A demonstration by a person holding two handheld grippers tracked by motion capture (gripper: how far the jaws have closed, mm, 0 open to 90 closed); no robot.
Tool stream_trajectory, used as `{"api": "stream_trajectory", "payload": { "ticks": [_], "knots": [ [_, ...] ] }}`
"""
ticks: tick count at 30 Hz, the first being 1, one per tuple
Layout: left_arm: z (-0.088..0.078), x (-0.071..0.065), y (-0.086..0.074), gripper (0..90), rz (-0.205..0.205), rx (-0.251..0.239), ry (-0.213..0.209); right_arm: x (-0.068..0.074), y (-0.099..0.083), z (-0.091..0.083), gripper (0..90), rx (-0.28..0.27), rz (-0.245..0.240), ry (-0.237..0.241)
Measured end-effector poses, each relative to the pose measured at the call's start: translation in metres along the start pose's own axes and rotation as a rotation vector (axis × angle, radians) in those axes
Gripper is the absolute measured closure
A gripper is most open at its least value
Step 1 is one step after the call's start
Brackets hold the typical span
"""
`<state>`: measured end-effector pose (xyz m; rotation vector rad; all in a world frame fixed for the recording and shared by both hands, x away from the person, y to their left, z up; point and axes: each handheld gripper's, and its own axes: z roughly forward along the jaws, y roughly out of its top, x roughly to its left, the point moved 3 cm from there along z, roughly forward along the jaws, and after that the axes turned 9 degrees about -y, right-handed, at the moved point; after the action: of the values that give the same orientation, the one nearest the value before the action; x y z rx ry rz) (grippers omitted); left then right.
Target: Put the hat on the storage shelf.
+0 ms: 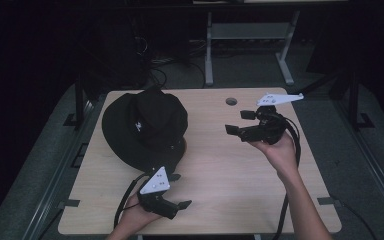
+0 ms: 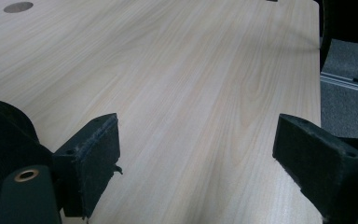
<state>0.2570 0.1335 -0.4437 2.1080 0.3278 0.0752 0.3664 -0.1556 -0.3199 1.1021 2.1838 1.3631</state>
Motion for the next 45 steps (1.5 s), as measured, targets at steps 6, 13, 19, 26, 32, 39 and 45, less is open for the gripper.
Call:
{"api": "stream_trajectory", "payload": {
  "ticks": [6, 13, 19, 26, 32, 39, 45],
  "knots": [
    [0.001, -0.001, 0.0, 13.9, -0.006, -0.005, 0.0, -0.002, -0.01, -0.005, 16.7, 0.0, 0.01, -0.008],
    [0.001, -0.001, 0.0, 13.9, -0.005, 0.002, 0.002, -0.004, -0.02, -0.009, 16.2, 0.005, 0.016, -0.007],
    [0.0, -0.001, 0.0, 13.9, -0.003, -0.005, 0.006, -0.004, -0.029, -0.014, 15.9, 0.005, 0.025, -0.014],
    [0.0, -0.001, 0.0, 13.9, -0.009, -0.006, 0.006, -0.006, -0.043, -0.02, 15.9, 0.008, 0.034, -0.02],
    [0.0, -0.001, 0.0, 13.9, -0.008, -0.005, 0.005, -0.008, -0.053, -0.027, 15.9, 0.017, 0.042, -0.027],
    [0.001, -0.002, 0.0, 13.9, -0.009, -0.004, 0.004, -0.009, -0.069, -0.034, 15.9, 0.031, 0.054, -0.032],
    [0.0, -0.001, -0.001, 13.9, -0.008, -0.003, 0.007, -0.008, -0.088, -0.039, 15.7, 0.042, 0.066, -0.035]
  ]
}}
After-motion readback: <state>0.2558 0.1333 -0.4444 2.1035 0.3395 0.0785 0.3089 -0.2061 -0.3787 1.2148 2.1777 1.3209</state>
